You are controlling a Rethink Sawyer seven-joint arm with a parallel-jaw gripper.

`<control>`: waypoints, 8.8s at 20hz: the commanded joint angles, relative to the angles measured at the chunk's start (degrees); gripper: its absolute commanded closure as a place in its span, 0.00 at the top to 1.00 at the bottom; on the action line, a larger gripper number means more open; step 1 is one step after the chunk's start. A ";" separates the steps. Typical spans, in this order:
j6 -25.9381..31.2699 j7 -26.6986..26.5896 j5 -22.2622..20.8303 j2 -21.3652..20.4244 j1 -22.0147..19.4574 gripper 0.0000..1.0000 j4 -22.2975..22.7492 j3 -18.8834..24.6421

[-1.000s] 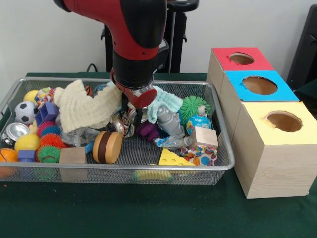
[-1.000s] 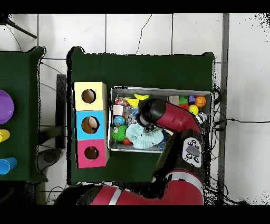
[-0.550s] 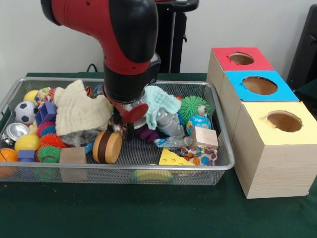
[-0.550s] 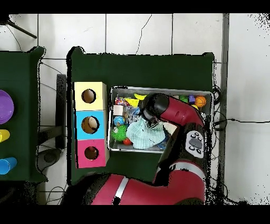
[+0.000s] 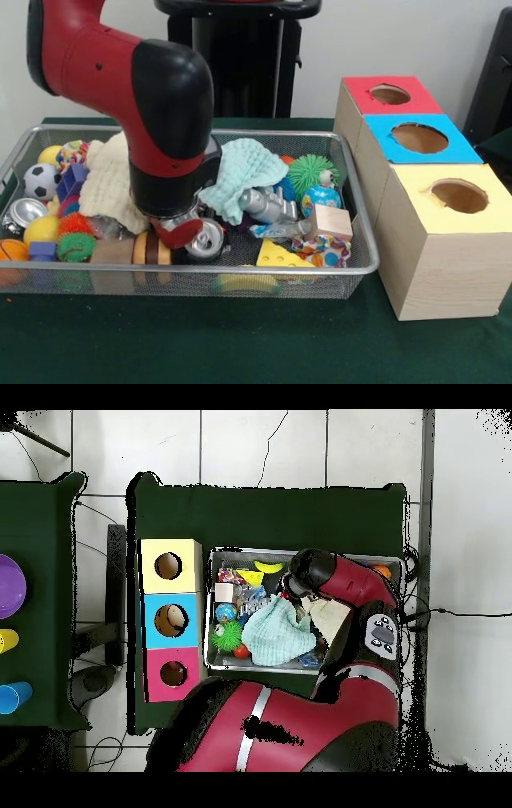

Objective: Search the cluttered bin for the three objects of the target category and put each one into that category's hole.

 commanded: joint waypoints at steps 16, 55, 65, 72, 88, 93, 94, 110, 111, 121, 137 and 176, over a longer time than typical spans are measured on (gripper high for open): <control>2.98 0.20 -1.39 0.59 -1.94 1.00 -4.82 4.85; 12.81 -9.27 -3.21 4.81 -3.43 1.00 -15.22 9.00; 6.69 -6.39 -6.15 -4.54 -0.54 1.00 -1.89 9.34; 10.14 -4.66 -7.04 -6.54 0.43 1.00 -2.15 8.85; 5.20 -4.73 -8.45 -9.50 -1.35 1.00 3.49 10.06; 2.55 -5.97 -9.52 -8.84 -2.19 1.00 4.58 10.80; 2.12 -5.99 -9.68 -8.59 -2.24 1.00 4.51 10.92; 0.29 -4.49 -11.87 -4.44 -2.96 1.00 2.76 12.61; 0.47 -4.28 -11.79 -4.55 -2.96 1.00 2.94 12.69; 0.42 -3.96 -11.78 -5.90 -3.22 1.00 4.95 13.44; -9.02 -3.44 -14.80 -7.24 -3.83 1.00 13.51 14.24; -8.41 5.21 -19.47 -16.86 -6.69 1.00 21.53 16.28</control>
